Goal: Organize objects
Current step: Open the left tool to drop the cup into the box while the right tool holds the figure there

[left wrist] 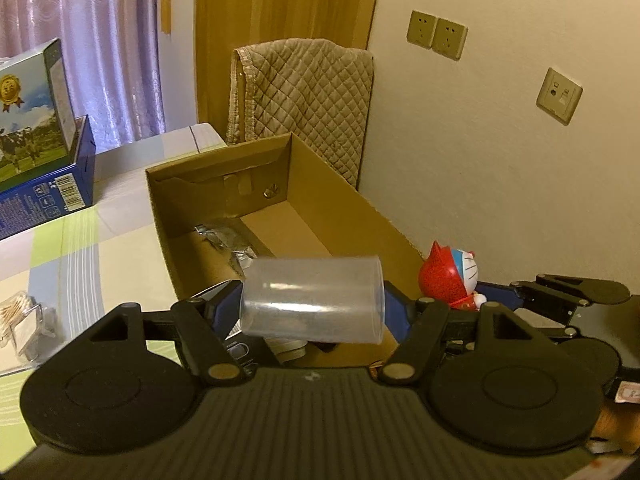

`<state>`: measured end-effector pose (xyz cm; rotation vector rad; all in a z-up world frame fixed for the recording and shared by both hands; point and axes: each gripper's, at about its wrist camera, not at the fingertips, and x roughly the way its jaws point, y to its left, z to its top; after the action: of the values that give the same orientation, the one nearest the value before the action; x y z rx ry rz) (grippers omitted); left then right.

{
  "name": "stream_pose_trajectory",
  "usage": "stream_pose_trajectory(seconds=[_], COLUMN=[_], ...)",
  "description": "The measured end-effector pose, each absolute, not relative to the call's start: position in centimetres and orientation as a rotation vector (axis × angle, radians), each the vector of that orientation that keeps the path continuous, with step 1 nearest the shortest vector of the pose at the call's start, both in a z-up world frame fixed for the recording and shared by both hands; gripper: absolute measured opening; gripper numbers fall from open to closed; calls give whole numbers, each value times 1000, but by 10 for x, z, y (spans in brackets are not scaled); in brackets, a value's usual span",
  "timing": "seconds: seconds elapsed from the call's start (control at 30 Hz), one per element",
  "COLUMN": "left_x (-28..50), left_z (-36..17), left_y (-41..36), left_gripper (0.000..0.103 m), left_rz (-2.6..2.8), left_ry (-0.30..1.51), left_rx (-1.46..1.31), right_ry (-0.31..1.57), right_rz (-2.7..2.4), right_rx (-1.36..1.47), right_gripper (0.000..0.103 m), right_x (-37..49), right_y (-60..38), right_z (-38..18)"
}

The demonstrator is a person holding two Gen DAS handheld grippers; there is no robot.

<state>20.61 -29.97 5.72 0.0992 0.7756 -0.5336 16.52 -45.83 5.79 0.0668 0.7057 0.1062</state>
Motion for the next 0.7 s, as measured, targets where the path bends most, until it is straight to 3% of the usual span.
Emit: stream_pose_trajectory(seconds=[0.07,0.7], left_x=[209,192], left_z=[56,66], left_y=[-298,-245], left_gripper=[80,82], left_rz=[-519,-415], left_ry=[771,738], left_rx=[88,18], right_ry=[705,685], right_rz=[106,132], right_rx=[70,81], right_gripper=[39,39], right_x=[165,167], right_y=[-459,-447], right_z=[58,68])
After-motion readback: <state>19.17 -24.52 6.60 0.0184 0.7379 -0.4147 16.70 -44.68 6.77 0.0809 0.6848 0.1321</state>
